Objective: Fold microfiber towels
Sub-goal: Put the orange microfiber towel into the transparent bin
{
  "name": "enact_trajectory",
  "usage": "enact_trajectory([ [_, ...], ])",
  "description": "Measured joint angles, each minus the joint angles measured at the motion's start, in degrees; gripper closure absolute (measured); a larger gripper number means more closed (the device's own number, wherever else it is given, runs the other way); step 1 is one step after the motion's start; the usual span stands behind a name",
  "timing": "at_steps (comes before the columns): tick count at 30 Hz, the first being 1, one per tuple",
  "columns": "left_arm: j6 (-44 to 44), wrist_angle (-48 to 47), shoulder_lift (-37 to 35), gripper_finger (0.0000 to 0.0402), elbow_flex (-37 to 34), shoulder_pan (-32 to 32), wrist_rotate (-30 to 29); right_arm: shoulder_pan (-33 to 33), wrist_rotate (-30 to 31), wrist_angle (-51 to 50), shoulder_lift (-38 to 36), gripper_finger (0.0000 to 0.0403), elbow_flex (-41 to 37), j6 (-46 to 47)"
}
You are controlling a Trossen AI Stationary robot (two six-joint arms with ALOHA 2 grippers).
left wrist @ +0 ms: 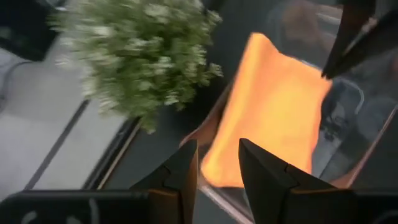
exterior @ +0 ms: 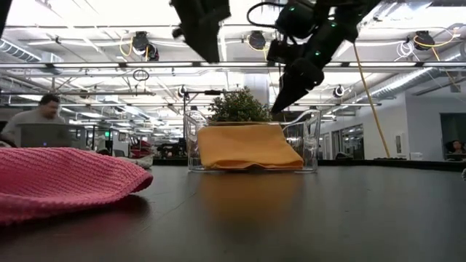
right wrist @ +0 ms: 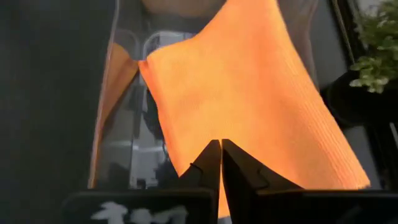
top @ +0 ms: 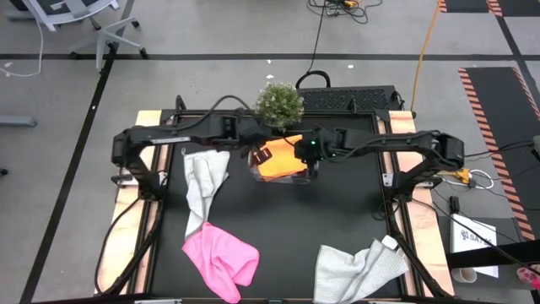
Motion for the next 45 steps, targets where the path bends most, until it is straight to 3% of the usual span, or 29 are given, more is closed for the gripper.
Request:
enact_trajectory([
  [5, -8.5, -7.7, -3.9, 0.0282, 0.0, -1.2, -3.9, 0.0, 0.1, -2.0, 1.3, 0.0398, 4.6, 0.8],
  [9, -20.0, -24.0, -4.1, 0.0282, -0.1, -2.2, -7.7, 0.3, 0.1, -1.5, -1.4, 0.0397, 5.7, 0.7],
  [12, -24.6, -30.6, -4.3, 0.0282, -0.1, -2.8, -8.7, -0.4, 0.0, -2.9, -2.4, 0.0397, 5.7, 0.6],
  [25, -24.8, -27.3, -4.2, 0.0282, -0.1, -4.1, -9.1, -0.6, -2.8, -6.4, 6.5, 0.0402, 4.7, -1.7],
  [30, -23.9, -26.2, -4.2, 0.0282, -0.1, -4.1, -9.1, -0.5, -2.6, -14.8, 13.3, 0.0403, 12.9, -5.0],
  [34, -22.9, -25.0, -4.2, 0.0282, -0.1, -4.1, -9.1, 0.4, 3.4, -25.5, 21.1, 0.0403, 24.0, -11.8],
  [37, -22.7, -25.3, -4.2, 0.0282, -0.1, -4.1, -9.1, 0.6, 4.6, -29.2, 26.2, 0.0403, 29.5, -15.6],
  [45, -21.8, -25.4, -4.2, 0.0282, -0.1, -4.1, -9.2, 0.6, 6.1, -29.2, 31.5, 0.0403, 30.1, -19.5],
])
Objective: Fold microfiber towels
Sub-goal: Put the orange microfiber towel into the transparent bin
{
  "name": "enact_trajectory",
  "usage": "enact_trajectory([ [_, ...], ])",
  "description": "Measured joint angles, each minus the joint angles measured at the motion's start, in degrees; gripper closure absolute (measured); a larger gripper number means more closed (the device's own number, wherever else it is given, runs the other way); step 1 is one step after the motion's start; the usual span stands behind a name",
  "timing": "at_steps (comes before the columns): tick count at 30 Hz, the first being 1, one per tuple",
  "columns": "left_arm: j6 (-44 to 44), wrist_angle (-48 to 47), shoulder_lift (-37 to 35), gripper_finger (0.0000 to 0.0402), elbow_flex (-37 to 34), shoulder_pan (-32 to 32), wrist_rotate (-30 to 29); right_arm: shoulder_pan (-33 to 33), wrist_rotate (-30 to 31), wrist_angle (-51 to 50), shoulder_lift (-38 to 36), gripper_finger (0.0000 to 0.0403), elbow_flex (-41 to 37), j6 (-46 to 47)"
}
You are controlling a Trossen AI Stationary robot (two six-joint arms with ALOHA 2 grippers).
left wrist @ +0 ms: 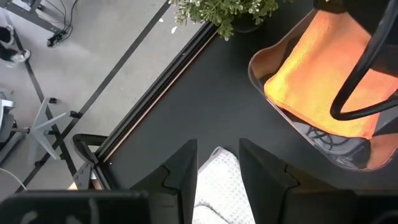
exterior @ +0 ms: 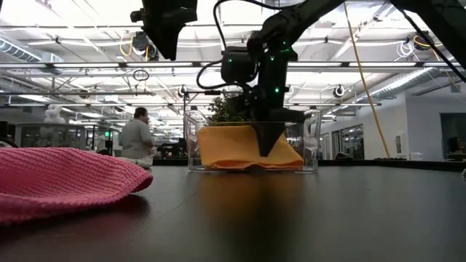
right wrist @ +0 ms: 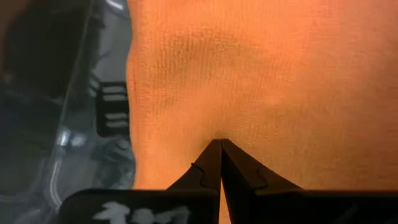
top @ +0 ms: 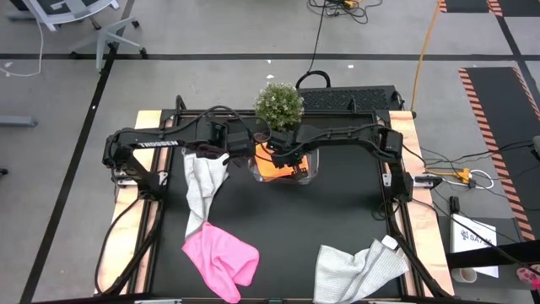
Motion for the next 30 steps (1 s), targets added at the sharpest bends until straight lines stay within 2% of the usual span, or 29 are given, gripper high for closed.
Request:
enact_trajectory([
  [10, 0.6, 0.0, 0.0, 0.0282, 0.0, 0.0, -0.5, 1.1, -7.8, -2.3, -0.3, 0.0403, -1.8, 5.6],
  [18, 0.5, 0.1, 0.0, 0.0282, 0.0, 0.0, -0.5, 3.2, -18.9, -2.3, -4.6, 0.0403, -1.8, 9.0],
  [20, 0.3, 0.1, 0.0, 0.0282, 0.0, 0.0, -0.5, 3.4, -17.4, -1.7, -6.2, 0.0403, -1.8, 9.1],
  [25, 0.1, 0.1, 0.0, 0.0282, 0.0, 0.0, -0.5, 3.2, -4.3, -0.6, -8.4, 0.0403, -1.8, 6.0],
  [30, -0.3, 0.2, 0.0, 0.0282, 0.0, -0.2, -0.5, 3.3, -2.9, -0.7, -7.4, 0.0403, -1.8, 4.6],
])
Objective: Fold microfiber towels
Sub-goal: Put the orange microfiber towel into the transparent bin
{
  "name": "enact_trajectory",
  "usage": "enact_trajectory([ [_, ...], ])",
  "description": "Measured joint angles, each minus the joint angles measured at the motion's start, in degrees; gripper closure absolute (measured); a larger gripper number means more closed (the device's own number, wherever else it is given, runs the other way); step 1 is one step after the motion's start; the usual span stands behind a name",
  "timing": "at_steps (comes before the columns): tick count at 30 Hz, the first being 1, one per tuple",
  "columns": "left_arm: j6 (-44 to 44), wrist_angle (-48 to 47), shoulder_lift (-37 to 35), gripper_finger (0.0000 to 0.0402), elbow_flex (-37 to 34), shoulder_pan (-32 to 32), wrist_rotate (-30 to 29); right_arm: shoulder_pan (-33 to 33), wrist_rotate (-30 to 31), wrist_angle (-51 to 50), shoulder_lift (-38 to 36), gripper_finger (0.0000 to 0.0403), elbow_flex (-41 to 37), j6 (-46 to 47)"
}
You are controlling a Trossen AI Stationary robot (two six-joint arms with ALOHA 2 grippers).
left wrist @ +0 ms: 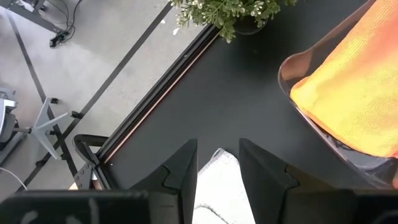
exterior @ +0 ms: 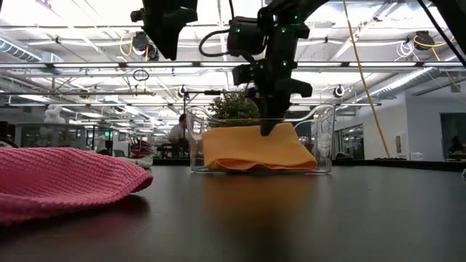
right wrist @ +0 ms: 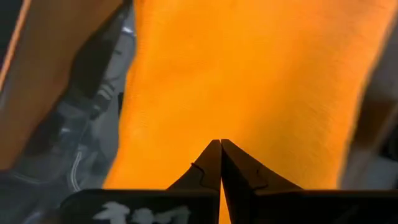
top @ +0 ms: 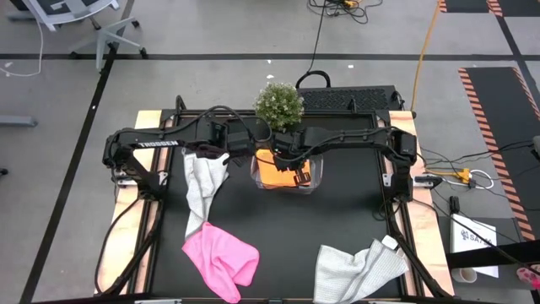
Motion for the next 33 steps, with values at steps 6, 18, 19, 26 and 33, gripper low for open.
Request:
enact_trajectory([
  [6, -0.2, 0.1, 0.0, 0.0282, 0.0, -0.7, 0.1, -0.4, 0.1, 0.5, 2.8, 0.0403, 0.0, -2.7],
  [18, -0.7, 0.2, 0.0, 0.0282, 0.0, -1.9, 0.1, -0.7, -0.6, 2.0, 9.2, 0.0403, 0.1, -4.5],
  [19, -0.8, 0.2, 0.0, 0.0282, 0.0, -1.9, 0.1, -0.7, -2.1, 1.7, 9.4, 0.0403, 0.2, -3.7],
  [26, -0.9, 0.2, 0.0, 0.0282, 0.0, -1.9, 0.1, 0.0, -11.9, 0.9, 8.4, 0.0403, 0.2, 0.5],
  [33, -0.9, 0.2, 0.0, 0.0282, 0.0, -1.9, 0.1, 0.2, -14.9, 0.1, 4.1, 0.0403, -0.2, 2.1],
])
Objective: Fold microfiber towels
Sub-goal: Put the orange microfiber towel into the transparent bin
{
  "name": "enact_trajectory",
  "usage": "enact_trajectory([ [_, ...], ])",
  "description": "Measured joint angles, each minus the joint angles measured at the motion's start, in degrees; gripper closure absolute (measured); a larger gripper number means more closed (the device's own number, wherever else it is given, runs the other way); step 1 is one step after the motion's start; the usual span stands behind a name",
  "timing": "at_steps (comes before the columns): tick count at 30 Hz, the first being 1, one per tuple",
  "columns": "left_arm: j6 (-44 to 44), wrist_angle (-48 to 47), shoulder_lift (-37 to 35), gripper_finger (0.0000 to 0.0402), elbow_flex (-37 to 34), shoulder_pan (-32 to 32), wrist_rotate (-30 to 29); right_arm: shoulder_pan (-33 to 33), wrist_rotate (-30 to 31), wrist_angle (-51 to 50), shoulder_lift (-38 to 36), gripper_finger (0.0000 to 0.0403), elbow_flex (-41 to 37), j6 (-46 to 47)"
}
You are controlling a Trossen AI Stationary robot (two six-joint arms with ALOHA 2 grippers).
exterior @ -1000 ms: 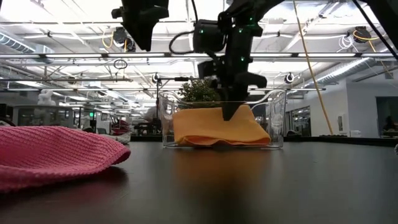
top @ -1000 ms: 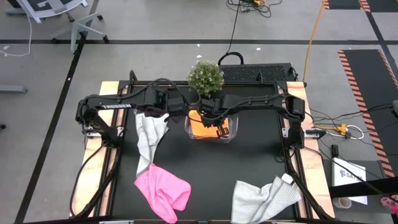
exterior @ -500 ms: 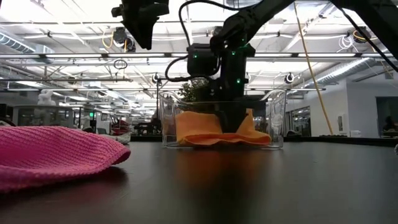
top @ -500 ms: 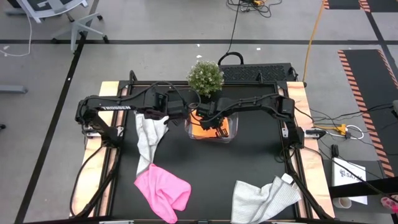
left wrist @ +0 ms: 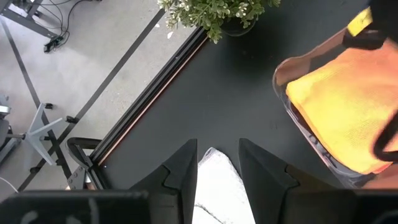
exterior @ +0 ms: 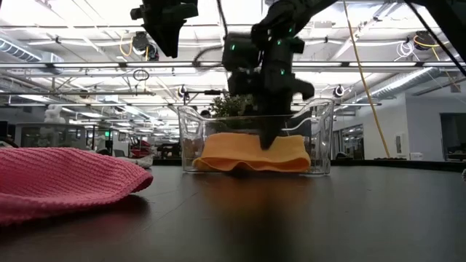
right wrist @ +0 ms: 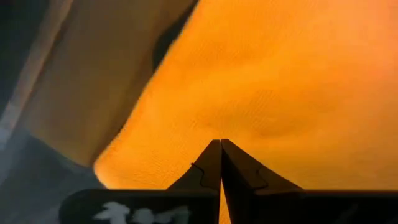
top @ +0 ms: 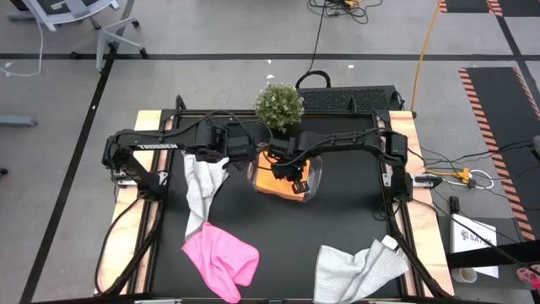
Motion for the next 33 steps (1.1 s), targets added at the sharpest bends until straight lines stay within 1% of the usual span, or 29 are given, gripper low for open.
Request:
enact_trajectory([
  [3, 0.0, 0.0, 0.0, 0.0282, 0.0, 0.0, 0.0, -0.2, 2.3, 0.1, -3.0, 0.0403, 0.0, 0.1],
  [5, 0.0, 0.2, 0.0, 0.0282, 0.0, 0.0, 0.0, -0.2, 5.6, 0.8, -4.5, 0.0403, 0.0, -0.1],
  [8, 0.0, 0.4, 0.0, 0.0282, 0.0, 0.0, 0.0, -0.4, 8.6, 0.9, -5.4, 0.0403, 0.1, -0.8],
  [13, 0.0, 0.4, 0.0, 0.0282, 0.0, 0.0, 0.0, -0.6, 9.1, 1.0, -4.5, 0.0403, 0.0, -1.5],
  [16, 0.0, 1.2, 0.0, 0.0282, 0.0, 0.0, 0.0, -0.6, 12.0, 4.5, -4.2, 0.0403, -2.1, -3.2],
  [19, 0.1, 1.5, 0.0, 0.0282, 0.0, 0.0, 0.0, -0.6, 13.6, 8.0, -4.2, 0.0403, -6.0, -4.5],
  [22, 0.1, 1.5, 0.0, 0.0282, 0.0, 0.0, 0.0, -0.6, 13.6, 10.1, -4.2, 0.0403, -10.0, -4.6],
  [26, 0.1, 1.5, 0.0, 0.0282, 0.0, 0.0, 0.0, -0.4, 13.5, 10.6, -4.3, 0.0403, -14.3, -4.4],
  [33, 0.9, 2.9, 0.0, 0.0282, 0.0, 0.0, 0.0, 1.0, 13.5, 10.8, -6.1, 0.0403, -15.1, -3.1],
])
